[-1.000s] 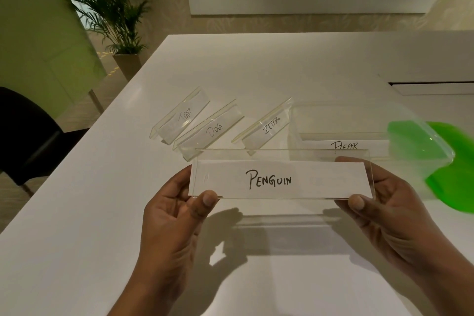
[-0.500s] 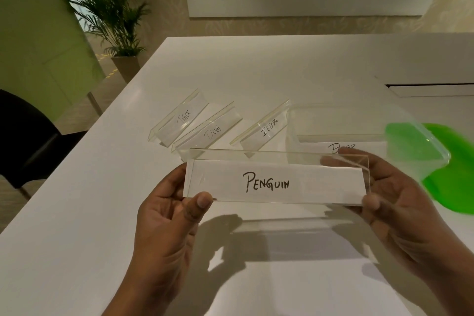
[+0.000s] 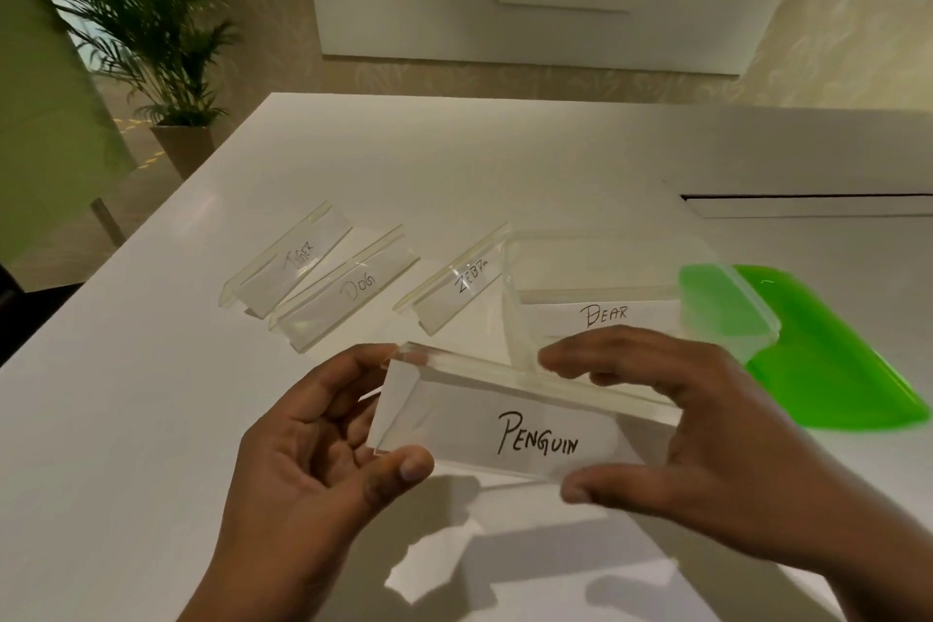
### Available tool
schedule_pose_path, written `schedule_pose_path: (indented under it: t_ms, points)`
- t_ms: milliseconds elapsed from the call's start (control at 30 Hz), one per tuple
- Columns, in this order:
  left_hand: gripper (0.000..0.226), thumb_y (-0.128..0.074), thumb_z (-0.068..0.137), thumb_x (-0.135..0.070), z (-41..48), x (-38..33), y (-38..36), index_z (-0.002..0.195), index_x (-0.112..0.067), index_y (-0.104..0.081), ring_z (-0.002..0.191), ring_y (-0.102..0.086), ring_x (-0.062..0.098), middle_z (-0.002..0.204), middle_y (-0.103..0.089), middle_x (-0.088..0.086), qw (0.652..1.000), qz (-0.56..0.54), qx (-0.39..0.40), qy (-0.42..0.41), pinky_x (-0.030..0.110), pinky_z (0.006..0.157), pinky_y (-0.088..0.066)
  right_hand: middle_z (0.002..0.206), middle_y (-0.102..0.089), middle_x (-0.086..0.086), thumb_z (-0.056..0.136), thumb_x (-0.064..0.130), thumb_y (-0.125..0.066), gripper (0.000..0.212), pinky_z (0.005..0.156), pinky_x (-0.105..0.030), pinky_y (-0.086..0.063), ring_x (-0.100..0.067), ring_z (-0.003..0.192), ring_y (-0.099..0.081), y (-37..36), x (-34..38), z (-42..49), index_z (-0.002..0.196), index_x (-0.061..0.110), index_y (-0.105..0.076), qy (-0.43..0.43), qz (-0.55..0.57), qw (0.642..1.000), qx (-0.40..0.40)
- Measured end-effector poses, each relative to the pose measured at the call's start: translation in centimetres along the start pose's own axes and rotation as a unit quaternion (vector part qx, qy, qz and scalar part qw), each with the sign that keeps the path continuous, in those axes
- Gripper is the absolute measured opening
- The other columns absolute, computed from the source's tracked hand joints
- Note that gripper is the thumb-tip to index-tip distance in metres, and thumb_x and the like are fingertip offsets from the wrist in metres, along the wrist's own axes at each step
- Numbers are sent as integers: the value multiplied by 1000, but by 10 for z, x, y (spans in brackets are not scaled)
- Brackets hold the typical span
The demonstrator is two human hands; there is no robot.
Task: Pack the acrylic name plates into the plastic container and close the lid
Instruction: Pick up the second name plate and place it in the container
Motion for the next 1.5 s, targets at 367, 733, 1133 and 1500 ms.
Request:
schedule_pose_path:
  t_ms: [367, 733, 1133, 1500]
  points:
    - [102, -90, 49, -56, 7, -10, -8, 134, -12, -54, 120, -62, 28, 128, -66, 12, 997, 4, 55, -48, 33, 92, -52, 103, -66, 27, 58, 52, -83, 58, 77, -13, -45, 6, 95, -62, 8, 5, 8, 110, 35, -64, 16, -89, 995, 52]
    - [90, -37, 66, -85, 28, 66, 46, 143, -39, -36, 145, -23, 7, 156, -34, -10, 857, 510, 40, 70, 38, 116, -27, 93, -66, 20, 52, 50, -80, 55, 69, -23, -51, 2, 85, -62, 69, -35, 66, 100, 33, -61, -8, -202, 979, 8]
    - [99, -14, 76, -87, 24, 85, 48, 152, -26, -28, 148, -6, 5, 162, -16, -11, 752, 654, 77, 32, 31, 121, -7, 94, -66, 16, 46, 51, -80, 56, 72, -38, -54, -11, 86, -60, 51, -134, 83, 95, 38, -58, -138, -278, 945, 108]
    - [99, -12, 75, -88, 25, 87, 50, 153, -28, -27, 148, -5, 4, 162, -15, -12, 748, 658, 74, 36, 29, 120, -6, 92, -63, 18, 52, 49, -76, 46, 60, -29, -45, -10, 79, -57, 22, -154, 87, 91, 38, -55, -149, -323, 914, 194]
Point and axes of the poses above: each hand's wrist, its own z-axis towards the middle knuckle, its own y-axis out of the back of the hand, x = y × z, the point moved 6 cm from there along z, towards the middle knuckle
